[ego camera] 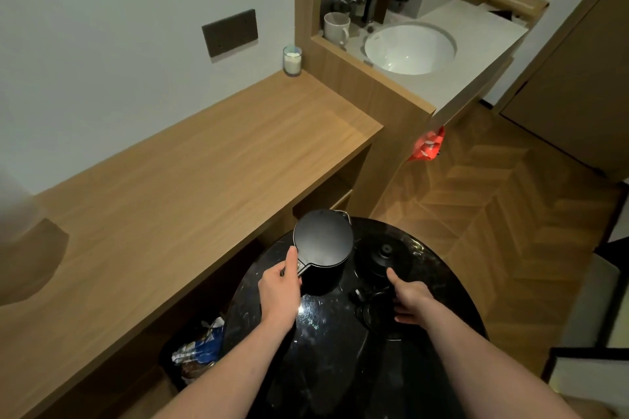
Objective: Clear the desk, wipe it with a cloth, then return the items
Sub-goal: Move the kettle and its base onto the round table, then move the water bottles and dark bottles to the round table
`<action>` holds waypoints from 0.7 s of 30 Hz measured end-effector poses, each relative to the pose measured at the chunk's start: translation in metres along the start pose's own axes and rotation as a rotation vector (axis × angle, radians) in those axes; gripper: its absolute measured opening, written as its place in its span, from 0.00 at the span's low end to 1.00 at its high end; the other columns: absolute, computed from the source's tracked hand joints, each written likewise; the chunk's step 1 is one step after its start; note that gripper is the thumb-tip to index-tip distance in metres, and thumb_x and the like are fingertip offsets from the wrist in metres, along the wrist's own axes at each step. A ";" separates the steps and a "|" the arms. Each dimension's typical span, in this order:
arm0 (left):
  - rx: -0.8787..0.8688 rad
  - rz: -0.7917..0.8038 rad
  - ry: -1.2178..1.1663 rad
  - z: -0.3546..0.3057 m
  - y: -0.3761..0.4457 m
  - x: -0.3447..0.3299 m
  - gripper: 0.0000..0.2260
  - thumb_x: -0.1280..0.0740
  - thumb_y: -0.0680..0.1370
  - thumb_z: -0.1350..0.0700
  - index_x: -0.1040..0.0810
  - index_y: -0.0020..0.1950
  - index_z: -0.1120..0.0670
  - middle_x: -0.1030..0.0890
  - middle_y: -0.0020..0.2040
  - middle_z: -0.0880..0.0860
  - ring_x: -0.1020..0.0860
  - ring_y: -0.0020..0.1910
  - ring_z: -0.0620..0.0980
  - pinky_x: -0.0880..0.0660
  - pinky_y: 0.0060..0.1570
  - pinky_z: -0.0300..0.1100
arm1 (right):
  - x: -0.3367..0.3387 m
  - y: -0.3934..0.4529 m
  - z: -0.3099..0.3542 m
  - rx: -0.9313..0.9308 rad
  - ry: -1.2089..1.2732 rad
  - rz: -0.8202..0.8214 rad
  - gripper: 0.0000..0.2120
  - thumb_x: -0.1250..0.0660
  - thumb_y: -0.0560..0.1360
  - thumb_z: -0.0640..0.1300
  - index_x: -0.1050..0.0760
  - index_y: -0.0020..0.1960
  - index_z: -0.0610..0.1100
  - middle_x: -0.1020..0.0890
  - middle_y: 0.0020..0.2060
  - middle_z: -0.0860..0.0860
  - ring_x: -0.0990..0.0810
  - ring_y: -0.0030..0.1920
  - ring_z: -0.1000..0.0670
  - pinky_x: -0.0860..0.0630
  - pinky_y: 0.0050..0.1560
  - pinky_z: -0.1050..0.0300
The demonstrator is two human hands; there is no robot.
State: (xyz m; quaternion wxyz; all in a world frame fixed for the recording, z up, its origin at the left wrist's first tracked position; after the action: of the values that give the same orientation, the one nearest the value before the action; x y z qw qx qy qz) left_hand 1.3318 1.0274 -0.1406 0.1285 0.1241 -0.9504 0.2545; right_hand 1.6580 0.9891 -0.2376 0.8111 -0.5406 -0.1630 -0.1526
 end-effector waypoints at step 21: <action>-0.193 0.139 0.388 0.025 -0.175 0.099 0.29 0.32 0.81 0.44 0.38 0.80 0.41 0.39 0.81 0.44 0.41 0.80 0.47 0.39 0.78 0.55 | -0.012 -0.164 -0.039 0.718 -0.627 0.090 0.39 0.29 0.78 0.57 0.43 0.83 0.49 0.38 0.80 0.48 0.36 0.78 0.46 0.39 0.77 0.53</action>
State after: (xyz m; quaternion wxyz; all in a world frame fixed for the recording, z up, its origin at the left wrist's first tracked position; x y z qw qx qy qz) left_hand 1.2878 0.8505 -0.0519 0.3022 -0.0060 -0.9342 0.1896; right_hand 1.5813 0.8929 -0.1209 0.8640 -0.2530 -0.4186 0.1193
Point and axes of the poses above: each hand's wrist, its own y-axis towards the middle knuckle, its own x-axis out of the back of the hand, z = x × y, the point moved 9 cm from there along y, towards the middle knuckle
